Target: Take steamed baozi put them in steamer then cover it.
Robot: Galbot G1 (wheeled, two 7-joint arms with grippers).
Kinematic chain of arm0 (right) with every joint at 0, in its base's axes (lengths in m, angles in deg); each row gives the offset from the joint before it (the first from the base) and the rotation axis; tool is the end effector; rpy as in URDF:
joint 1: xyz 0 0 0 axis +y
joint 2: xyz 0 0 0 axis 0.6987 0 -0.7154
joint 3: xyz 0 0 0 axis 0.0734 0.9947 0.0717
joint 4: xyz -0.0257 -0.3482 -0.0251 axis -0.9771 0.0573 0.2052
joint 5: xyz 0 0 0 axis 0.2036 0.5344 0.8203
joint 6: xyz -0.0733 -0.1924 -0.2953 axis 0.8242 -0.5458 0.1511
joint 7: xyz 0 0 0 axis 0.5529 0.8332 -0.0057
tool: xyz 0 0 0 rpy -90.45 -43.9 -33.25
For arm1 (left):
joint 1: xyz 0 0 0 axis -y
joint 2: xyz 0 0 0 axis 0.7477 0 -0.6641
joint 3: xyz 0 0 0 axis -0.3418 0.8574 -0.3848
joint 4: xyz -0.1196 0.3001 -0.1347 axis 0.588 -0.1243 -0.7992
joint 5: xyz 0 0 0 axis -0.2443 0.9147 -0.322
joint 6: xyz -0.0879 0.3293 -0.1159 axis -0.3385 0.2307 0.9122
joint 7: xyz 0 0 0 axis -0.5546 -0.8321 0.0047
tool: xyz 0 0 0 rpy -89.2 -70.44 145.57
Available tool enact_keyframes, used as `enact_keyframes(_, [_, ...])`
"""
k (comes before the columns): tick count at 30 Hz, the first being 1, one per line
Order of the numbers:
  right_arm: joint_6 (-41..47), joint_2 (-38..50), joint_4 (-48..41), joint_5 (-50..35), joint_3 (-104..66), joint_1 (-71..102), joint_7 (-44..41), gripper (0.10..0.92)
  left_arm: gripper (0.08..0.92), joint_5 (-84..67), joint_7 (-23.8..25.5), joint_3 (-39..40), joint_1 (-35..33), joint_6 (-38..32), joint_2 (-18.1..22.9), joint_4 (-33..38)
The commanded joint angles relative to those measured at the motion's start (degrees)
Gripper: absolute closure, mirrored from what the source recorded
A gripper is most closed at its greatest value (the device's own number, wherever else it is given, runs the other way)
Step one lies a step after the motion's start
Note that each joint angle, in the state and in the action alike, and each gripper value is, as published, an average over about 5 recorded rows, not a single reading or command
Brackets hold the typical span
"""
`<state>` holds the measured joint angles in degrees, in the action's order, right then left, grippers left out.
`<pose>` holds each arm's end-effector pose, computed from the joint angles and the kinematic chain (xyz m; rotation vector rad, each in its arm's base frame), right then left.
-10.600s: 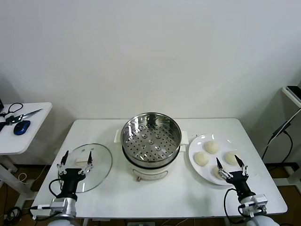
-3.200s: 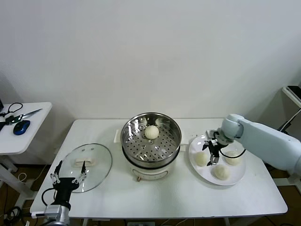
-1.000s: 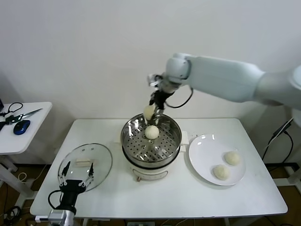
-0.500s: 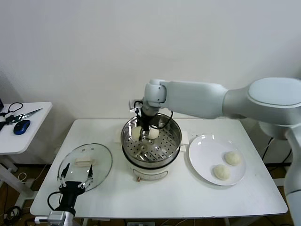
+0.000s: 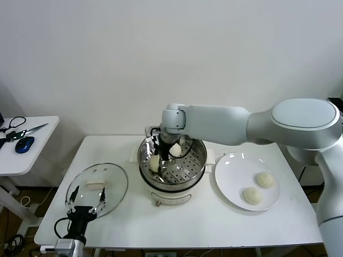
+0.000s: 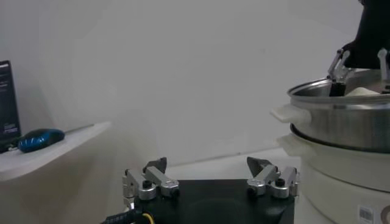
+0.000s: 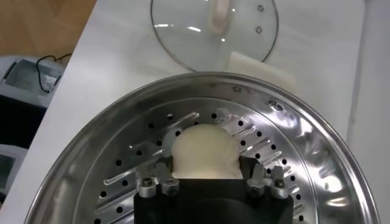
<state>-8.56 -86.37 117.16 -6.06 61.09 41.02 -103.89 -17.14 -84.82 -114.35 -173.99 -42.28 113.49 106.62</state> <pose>0.5539 0.2014 -0.1164 1.5447 -1.3349 1.3775 0.1501 0.0852 -0.3459 0.1157 -2.9944 -0.3023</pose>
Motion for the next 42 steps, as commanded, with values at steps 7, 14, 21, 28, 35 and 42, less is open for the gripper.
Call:
enact_keyframes(7, [-1.4,6.9,4.5,0.3,-0.5,-7.1,-3.1,0.203,0.177,0.2,0.0,0.0,0.1,0.1,-0.2,0.1])
enact_keyframes(14, [-4.8,22.2,13.6,1.9,1.5,-15.9,-7.8,0.203,0.177,0.4,-0.1,0.1,0.0,0.1,-0.2,0.2])
enact_keyframes(21, [-6.9,39.2,21.5,11.1,2.9,-16.9,-10.7,0.203,0.177,-0.9,-0.1,0.2,0.0,1.5,0.3,1.9])
enact_keyframes(28, [-8.5,52.2,23.2,25.0,-3.3,-2.4,-11.5,0.203,0.177,-1.0,-0.1,-0.1,0.5,1.9,0.2,2.4])
enact_keyframes(35, [-10.4,56.0,18.8,35.5,-16.8,17.2,-12.5,0.203,0.177,-0.6,-0.2,-0.4,0.2,1.9,0.4,2.1])
enact_keyframes(42, [-11.8,53.6,13.5,40.1,-23.8,26.9,-12.6,0.203,0.177,0.2,-0.4,-0.8,-0.1,2.2,0.8,2.1])
